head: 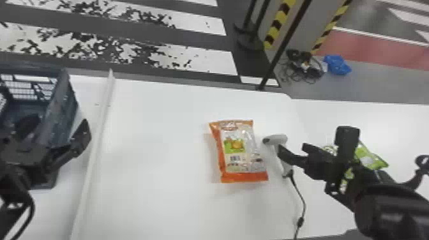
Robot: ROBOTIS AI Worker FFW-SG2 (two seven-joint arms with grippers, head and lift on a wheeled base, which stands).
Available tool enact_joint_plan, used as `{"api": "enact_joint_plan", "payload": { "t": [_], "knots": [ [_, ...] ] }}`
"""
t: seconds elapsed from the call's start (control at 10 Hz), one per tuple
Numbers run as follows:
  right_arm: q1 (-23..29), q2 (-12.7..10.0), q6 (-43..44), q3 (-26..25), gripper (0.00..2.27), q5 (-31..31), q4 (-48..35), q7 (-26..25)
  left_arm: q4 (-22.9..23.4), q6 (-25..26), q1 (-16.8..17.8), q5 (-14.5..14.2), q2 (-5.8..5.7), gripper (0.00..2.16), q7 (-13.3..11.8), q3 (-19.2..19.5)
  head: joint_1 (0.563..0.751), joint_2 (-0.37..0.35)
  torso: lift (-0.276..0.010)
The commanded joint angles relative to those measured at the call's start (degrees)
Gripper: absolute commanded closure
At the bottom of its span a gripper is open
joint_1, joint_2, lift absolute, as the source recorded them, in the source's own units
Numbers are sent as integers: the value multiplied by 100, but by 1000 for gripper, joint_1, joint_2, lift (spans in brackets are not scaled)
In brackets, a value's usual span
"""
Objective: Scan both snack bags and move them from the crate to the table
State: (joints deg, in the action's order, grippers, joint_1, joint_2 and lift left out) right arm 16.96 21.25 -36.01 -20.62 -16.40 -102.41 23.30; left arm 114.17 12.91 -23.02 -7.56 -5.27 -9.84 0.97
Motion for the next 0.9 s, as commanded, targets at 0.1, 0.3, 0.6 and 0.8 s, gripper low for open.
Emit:
{"api": "enact_joint_plan", "payload": {
  "t": [0.1, 0.3, 0.6, 0.8],
  "knots": [
    [132, -60, -913, -197, 127, -346, -525, 421, -9, -12, -1, 0, 8, 87, 8, -9, 695, -256, -88],
    [18, -51, -1317, -83, 124, -364, -472, 834, -17, -12, -10, 0, -1, 87, 8, 0, 695, -235, -88],
    [-246, 46, -1388, 409, 124, -206, -86, 966, -17, -12, -10, 0, 8, 87, 0, -9, 695, -199, -88],
    [-466, 134, -1405, 761, 124, -30, 292, 1115, -26, 6, 25, 0, -1, 87, -9, -18, 695, -178, -88]
  ]
}}
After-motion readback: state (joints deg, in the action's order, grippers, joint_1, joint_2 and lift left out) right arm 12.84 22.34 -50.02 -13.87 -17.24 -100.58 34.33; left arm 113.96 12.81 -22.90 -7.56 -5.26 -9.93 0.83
